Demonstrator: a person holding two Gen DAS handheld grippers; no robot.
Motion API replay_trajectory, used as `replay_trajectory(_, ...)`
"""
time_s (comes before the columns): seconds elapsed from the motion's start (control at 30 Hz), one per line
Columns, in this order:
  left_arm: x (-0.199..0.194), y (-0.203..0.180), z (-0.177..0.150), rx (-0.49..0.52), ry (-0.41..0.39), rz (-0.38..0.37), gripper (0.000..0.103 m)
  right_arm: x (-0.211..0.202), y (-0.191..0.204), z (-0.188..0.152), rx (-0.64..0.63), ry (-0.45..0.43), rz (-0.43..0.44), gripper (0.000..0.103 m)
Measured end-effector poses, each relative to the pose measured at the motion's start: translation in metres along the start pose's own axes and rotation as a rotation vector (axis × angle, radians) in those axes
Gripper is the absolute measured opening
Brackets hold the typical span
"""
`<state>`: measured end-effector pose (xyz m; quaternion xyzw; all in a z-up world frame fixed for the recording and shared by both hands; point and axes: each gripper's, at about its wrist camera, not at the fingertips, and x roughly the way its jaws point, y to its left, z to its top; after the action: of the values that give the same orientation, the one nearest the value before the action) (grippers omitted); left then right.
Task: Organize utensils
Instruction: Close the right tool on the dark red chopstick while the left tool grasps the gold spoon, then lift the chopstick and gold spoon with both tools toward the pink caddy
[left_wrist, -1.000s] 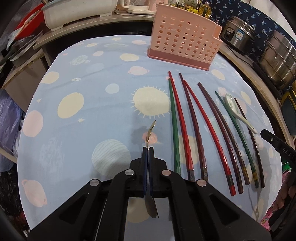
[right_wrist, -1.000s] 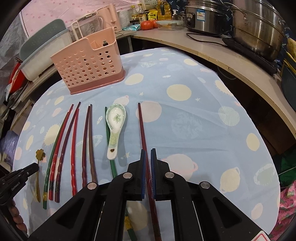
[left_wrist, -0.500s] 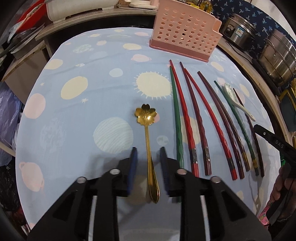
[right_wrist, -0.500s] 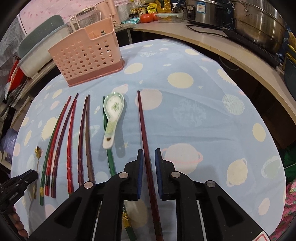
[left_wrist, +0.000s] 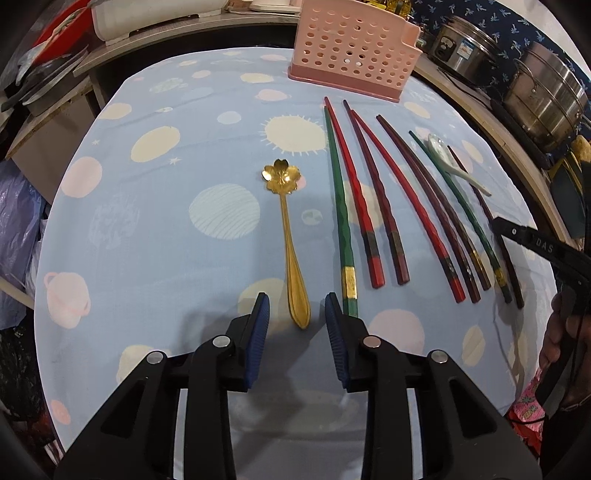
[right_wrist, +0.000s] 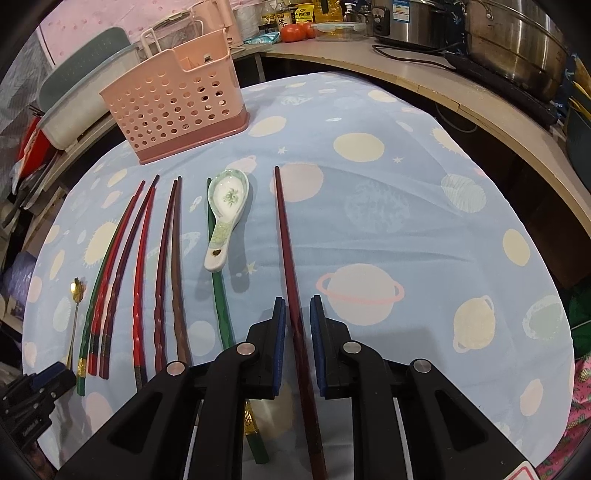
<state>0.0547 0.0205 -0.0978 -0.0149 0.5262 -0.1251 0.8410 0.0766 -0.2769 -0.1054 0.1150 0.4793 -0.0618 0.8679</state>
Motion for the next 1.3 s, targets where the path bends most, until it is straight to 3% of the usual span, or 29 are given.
replay_trajectory(0.13, 0.000, 0.002, -0.001, -0.005, 0.003, -0.006, 0.010, 0.002, -0.001, 0.000, 0.003, 0.001, 0.001, 0.014)
replay_trajectory(0.63, -0.005, 0.002, 0.015, -0.020, -0.012, -0.042, 0.010, 0.028, 0.015, 0.026, -0.044, -0.012, -0.013, 0.018)
replay_trajectory(0.77, -0.011, 0.003, 0.021, -0.020, -0.031, -0.039, 0.010, 0.027, 0.015, 0.028, -0.060, -0.010, -0.010, 0.007)
replay_trajectory(1.1, -0.042, 0.005, 0.042, -0.025, -0.129, -0.032, 0.009, -0.017, 0.003, 0.023, -0.013, -0.082, 0.033, 0.006)
replay_trajectory(1.2, -0.056, 0.008, 0.055, -0.030, -0.173, -0.029, 0.001, -0.035, 0.002, 0.027, -0.005, -0.118, 0.049, 0.006)
replay_trajectory(1.3, -0.065, 0.009, 0.068, -0.032, -0.207, -0.027, 0.001, -0.052, 0.003, 0.033, -0.007, -0.158, 0.061, 0.006)
